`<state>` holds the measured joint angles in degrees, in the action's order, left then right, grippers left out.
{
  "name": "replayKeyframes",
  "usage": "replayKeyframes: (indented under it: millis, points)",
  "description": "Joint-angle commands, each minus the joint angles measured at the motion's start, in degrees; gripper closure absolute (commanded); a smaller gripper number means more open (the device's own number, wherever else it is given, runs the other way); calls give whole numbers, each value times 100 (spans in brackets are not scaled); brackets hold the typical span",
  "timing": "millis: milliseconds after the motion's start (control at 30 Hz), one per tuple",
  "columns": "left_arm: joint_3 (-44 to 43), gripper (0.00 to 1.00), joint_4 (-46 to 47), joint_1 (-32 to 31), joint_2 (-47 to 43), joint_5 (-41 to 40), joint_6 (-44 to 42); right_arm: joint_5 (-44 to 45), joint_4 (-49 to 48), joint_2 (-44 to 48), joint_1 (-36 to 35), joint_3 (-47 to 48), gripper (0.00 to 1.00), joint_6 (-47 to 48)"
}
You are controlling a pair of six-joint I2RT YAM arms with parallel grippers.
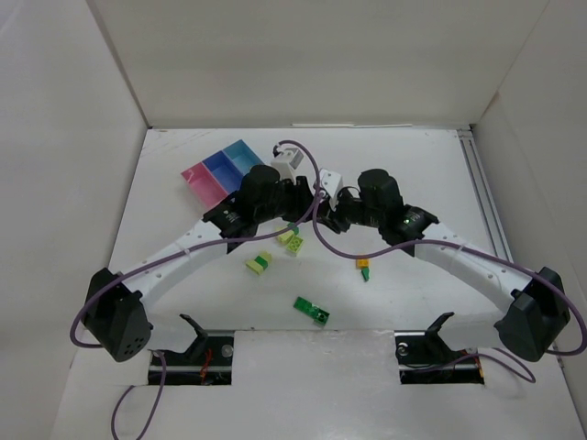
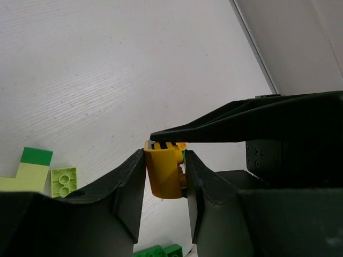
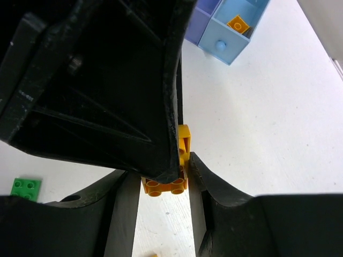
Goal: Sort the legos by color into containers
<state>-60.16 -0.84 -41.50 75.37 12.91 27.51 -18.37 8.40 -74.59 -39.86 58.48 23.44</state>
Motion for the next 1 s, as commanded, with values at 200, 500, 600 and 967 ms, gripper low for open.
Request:
replayKeyframes:
  millis: [200, 500, 600, 967]
  points:
    - [-443, 100, -188, -113, 4, 82, -219, 396, -840, -64, -40, 436, 53, -480]
    - [-778, 100, -487, 326, -49, -693, -272, -61, -726, -65, -40, 436, 13, -542]
    - [-778, 100, -548, 397, -102, -824, -324, 139, -673, -12, -40, 384, 1, -542]
    - [-708, 100, -795, 1195, -269, -1027, -202, 756, -506, 348, -40, 270, 1, -481]
